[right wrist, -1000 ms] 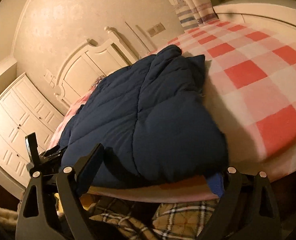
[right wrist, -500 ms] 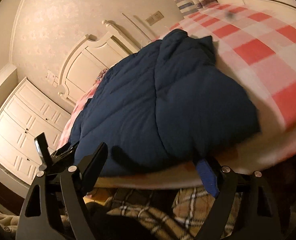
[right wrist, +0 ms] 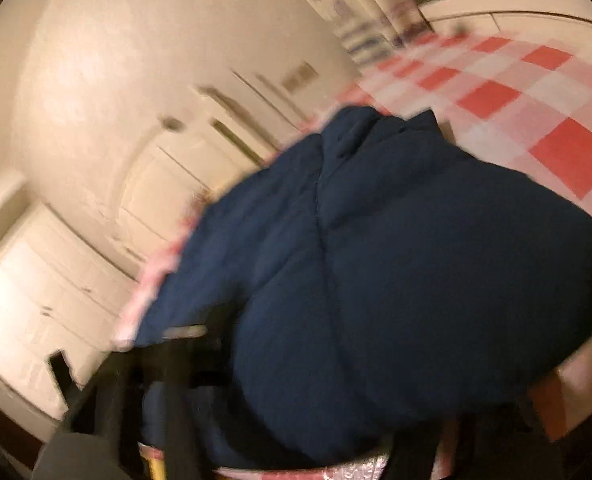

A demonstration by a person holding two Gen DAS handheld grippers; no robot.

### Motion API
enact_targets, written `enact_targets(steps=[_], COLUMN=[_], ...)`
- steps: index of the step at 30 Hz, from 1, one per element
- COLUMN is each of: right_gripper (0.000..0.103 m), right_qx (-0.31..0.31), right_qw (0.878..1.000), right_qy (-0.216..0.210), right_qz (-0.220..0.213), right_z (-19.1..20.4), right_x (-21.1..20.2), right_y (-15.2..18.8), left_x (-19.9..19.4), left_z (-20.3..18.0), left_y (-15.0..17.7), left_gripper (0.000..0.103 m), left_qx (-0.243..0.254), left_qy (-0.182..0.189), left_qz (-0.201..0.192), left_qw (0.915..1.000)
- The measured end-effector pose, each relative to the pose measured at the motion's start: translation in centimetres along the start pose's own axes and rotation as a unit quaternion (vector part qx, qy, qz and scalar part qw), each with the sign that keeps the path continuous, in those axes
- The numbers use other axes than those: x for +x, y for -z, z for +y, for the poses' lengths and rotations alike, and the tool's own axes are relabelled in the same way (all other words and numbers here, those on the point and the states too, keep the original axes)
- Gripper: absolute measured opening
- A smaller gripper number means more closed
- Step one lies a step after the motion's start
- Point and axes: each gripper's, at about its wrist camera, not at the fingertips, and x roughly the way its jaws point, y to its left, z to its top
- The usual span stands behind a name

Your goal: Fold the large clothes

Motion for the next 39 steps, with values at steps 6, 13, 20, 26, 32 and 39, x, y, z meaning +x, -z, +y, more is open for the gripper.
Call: enact_targets(steps=[6,13,20,26,32,39], right_gripper=[0.047,0.047,0.047,0.049,0.052,0.052], right_qx=[-0.084,-0.15,-0.129,-0.087,-0.067,-0.092], right_qw=[0.996,0.988,0.991,0.996,0.997,0.996], right_qy=[-0.016,-0.012,-0.012,-0.022,-0.025,-0.006], right_qz=[-0.036,-0.038,-0.013,0.003,0.007,0.002], right_z=[2.1,3.6,2.6,1.0,0.5,2.0], right_x=[-3.1,-4.7,-4.4,-3.8,-3.8,-4.1], right_y=[1.4,2.3,2.2,1.9,2.2,2.4], left_x=[-0.9,6.1,11.7,2.1,-2.7,-1.2], left_z=[-2.0,-7.7,-9.5,-7.2,-8.3,-7.5], left_y=[-6.2,-15.4,-15.9,-10.4,-0.7,1.9], left_gripper=[0.101,0.101,0.101,0.101,0.101,0.101], left_qx=[0.0,0.038,0.079,0.064,0.11,0.076], left_qy=[-0.011,-0.063,-0.112,-0.051,-0.002,0.028], left_qz=[-0.036,0.005,0.06,-0.02,-0.03,-0.025], left_qw=[0.9993,0.9973,0.9888,0.9965,0.9934,0.9964])
